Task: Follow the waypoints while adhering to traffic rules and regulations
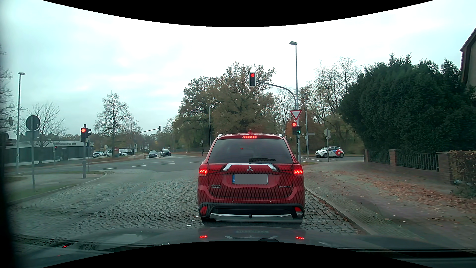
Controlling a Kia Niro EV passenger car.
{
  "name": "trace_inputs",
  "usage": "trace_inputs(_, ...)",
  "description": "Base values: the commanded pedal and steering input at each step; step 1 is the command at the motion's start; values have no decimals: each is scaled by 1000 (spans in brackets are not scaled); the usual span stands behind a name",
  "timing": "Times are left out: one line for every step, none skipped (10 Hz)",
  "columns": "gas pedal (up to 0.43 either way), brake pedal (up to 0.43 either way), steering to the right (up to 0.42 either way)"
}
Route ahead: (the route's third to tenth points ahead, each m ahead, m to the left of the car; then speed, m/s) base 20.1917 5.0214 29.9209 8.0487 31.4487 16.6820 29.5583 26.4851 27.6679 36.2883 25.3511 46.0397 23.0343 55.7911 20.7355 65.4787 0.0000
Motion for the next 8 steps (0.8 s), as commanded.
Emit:
trace_inputs(0,366,-4)
trace_inputs(0,366,-4)
trace_inputs(0,366,-4)
trace_inputs(0,366,-4)
trace_inputs(0,366,-4)
trace_inputs(0,366,-4)
trace_inputs(0,366,-4)
trace_inputs(0,366,-4)
